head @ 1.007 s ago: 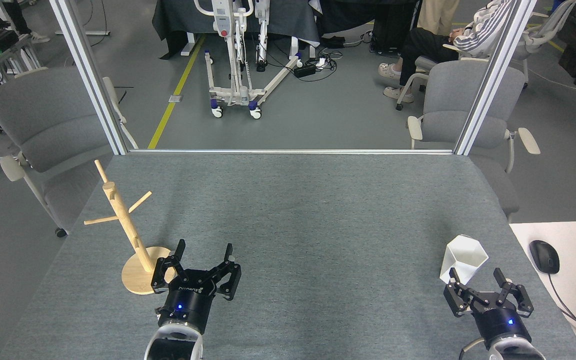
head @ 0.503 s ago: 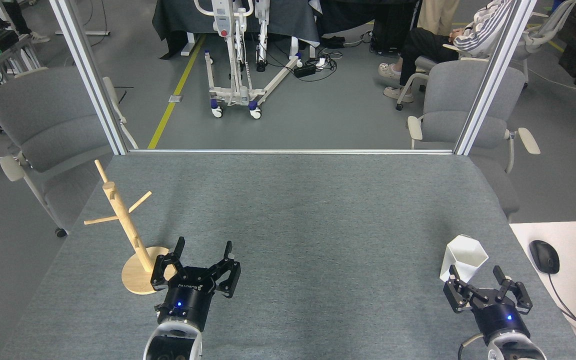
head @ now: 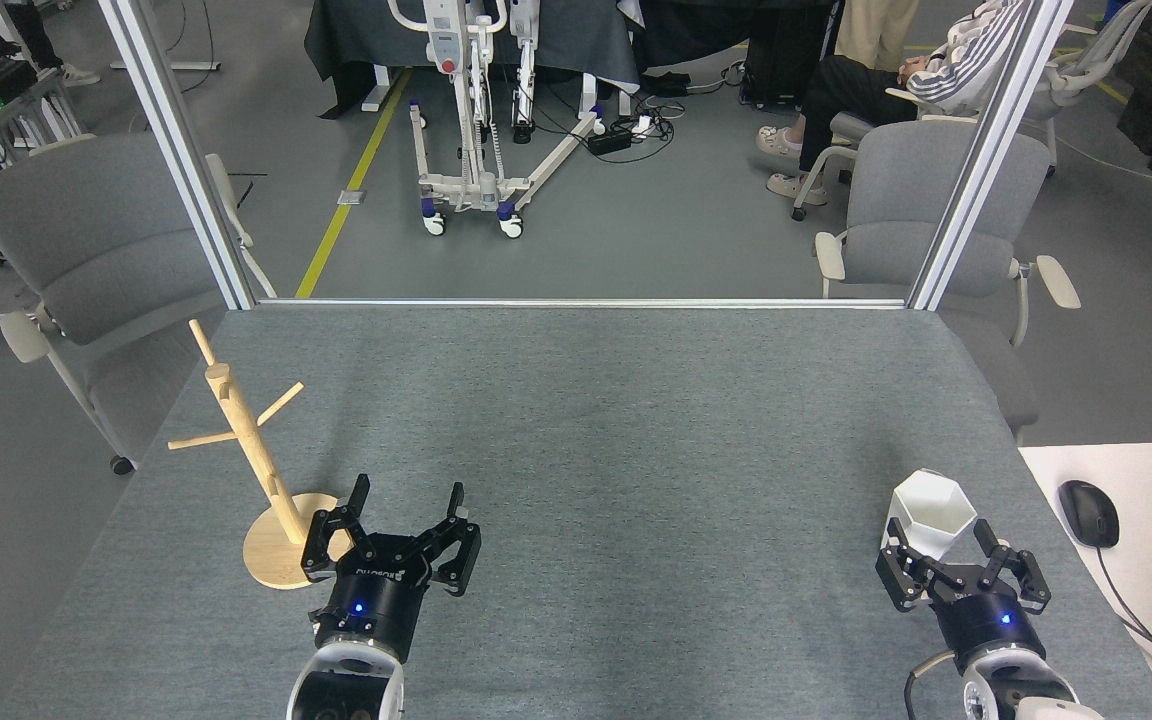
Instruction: Hang cup on storage rack
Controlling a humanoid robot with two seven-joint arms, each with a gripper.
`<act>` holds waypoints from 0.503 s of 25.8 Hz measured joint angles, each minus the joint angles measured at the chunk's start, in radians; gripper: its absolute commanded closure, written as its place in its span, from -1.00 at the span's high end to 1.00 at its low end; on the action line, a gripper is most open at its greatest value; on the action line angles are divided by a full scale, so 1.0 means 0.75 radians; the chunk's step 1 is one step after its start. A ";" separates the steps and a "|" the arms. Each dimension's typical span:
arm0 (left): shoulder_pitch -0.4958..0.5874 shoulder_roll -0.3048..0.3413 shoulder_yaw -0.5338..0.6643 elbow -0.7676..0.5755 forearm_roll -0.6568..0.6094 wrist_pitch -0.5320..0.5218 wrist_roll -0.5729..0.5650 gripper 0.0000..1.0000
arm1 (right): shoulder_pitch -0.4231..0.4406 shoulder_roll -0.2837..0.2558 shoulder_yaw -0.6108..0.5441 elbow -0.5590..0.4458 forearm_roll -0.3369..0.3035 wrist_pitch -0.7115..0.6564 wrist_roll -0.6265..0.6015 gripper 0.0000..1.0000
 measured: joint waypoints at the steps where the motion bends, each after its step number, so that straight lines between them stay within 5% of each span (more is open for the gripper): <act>1: 0.000 0.000 0.000 0.001 0.000 0.001 0.000 0.99 | -0.006 0.001 0.003 0.006 0.000 0.000 0.001 1.00; 13: -0.002 0.000 0.001 0.020 0.000 0.005 0.000 0.99 | -0.024 0.003 0.009 0.037 0.000 0.000 -0.006 1.00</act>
